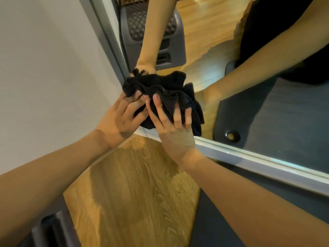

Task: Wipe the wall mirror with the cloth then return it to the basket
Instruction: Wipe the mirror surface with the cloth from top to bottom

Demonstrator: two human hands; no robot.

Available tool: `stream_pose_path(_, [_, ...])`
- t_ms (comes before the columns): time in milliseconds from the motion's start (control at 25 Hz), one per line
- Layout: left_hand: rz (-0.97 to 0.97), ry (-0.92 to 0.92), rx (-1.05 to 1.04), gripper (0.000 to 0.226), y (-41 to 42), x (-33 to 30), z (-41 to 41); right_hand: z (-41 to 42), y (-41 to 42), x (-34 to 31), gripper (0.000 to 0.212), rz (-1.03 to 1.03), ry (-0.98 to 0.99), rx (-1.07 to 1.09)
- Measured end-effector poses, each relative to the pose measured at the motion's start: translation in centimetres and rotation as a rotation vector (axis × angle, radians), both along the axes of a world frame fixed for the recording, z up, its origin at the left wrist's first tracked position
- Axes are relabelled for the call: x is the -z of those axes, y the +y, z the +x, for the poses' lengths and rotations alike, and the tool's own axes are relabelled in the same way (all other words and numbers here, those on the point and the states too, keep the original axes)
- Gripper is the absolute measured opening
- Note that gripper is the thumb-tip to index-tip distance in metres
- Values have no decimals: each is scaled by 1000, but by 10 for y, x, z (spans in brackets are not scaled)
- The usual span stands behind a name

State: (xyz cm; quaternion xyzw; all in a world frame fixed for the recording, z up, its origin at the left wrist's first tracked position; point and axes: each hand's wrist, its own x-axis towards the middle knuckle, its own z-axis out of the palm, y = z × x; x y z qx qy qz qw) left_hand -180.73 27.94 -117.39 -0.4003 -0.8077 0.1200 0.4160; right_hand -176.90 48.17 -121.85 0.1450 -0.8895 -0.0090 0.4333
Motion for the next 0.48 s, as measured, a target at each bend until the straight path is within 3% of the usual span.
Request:
stream_pose_path(80, [-25, -98, -61, 39, 3, 27, 16, 7, 15, 20, 65, 144, -20, 26])
stream_pose_path(240, [-62, -400, -141, 50, 22, 70, 47, 31, 40, 52, 91, 305, -185, 69])
stream_pose_path(400, [-110, -597, -251, 99, 33, 73, 62, 44, 44, 63, 93, 250, -356, 16])
stream_pose_path(480, [-123, -674, -280, 106, 45, 65, 67, 46, 54, 59, 88, 222, -377, -55])
